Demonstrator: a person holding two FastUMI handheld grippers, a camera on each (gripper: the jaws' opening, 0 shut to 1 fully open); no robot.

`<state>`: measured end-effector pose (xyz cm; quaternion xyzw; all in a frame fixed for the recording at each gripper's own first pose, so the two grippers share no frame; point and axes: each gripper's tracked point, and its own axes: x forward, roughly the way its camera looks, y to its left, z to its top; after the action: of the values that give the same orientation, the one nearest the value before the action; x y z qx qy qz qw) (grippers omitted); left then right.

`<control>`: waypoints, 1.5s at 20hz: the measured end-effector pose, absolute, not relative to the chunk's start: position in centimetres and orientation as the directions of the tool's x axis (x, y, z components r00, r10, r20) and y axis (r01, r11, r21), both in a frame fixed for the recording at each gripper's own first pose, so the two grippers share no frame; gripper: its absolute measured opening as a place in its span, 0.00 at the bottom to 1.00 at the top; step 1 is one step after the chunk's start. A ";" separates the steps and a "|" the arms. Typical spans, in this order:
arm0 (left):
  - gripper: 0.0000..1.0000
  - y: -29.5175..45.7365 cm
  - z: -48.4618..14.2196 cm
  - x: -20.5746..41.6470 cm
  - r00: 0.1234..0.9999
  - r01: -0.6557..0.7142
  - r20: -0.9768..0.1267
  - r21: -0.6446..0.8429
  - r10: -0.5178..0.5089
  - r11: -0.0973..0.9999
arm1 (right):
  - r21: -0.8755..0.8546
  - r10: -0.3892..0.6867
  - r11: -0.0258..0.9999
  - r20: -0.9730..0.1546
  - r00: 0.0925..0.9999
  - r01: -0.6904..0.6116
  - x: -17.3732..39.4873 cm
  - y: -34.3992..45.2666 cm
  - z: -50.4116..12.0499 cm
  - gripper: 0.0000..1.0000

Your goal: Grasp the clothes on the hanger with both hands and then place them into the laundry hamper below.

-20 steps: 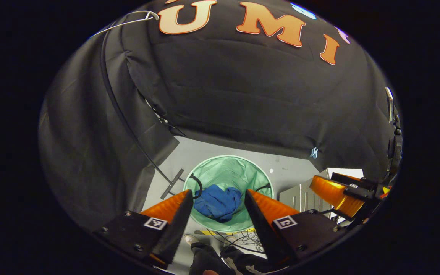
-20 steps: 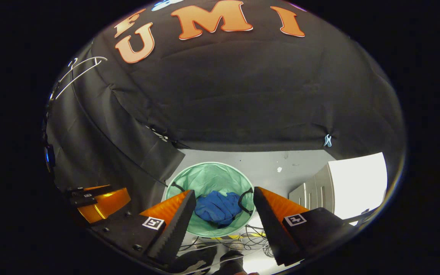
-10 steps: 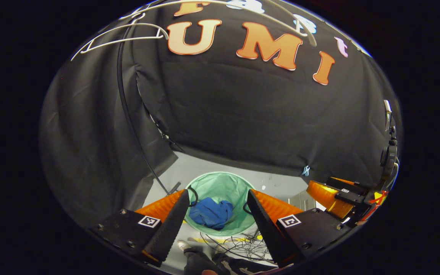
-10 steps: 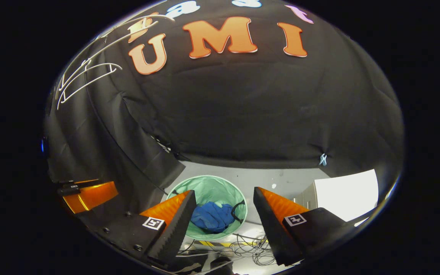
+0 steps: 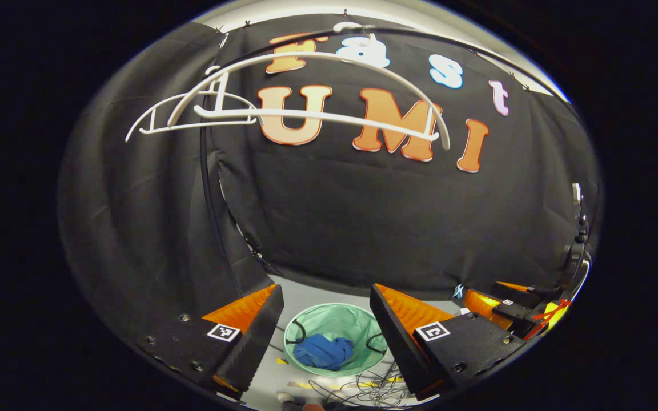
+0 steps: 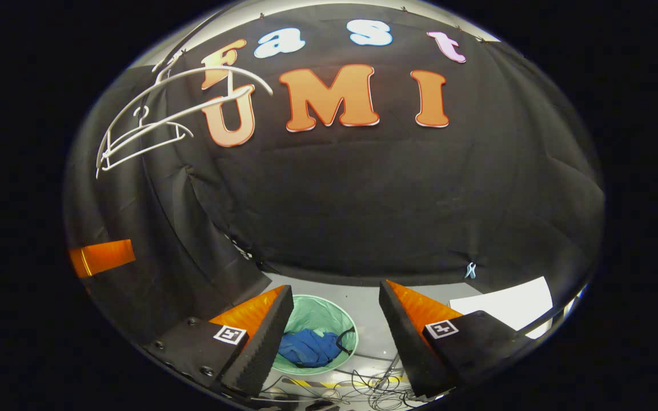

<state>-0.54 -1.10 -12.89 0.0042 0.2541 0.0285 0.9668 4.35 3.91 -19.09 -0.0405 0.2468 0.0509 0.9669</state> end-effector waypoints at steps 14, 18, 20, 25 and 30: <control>0.94 4.1 -1.3 -5.8 0.981 -0.036 -0.191 0.057 0.046 0.998 | -0.129 -0.017 0.992 -0.163 0.986 -0.004 -2.8 4.2 -3.9 0.89; 0.93 5.4 0.4 -7.2 0.989 -0.005 -0.148 0.044 0.012 0.999 | -0.133 -0.046 0.991 -0.101 0.994 0.033 -5.2 5.7 -2.0 0.89; 0.93 5.8 1.7 -7.5 0.992 0.005 -0.129 0.028 -0.001 1.000 | -0.135 -0.060 0.990 -0.079 0.995 0.049 -6.4 5.8 -0.9 0.89; 0.95 6.5 3.9 -7.2 0.997 0.017 -0.080 0.029 -0.015 0.999 | -0.142 -0.106 0.984 -0.010 0.994 0.103 -8.2 4.5 2.3 0.89; 0.93 6.6 4.5 -6.3 0.999 0.019 -0.048 0.012 -0.018 1.000 | -0.147 -0.144 0.978 0.051 0.988 0.150 -8.7 2.7 4.0 0.89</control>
<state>-6.31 6.64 4.45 0.0064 0.0238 -0.0094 0.9997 -8.70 2.74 3.98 -0.0752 -0.0202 -0.0741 0.9942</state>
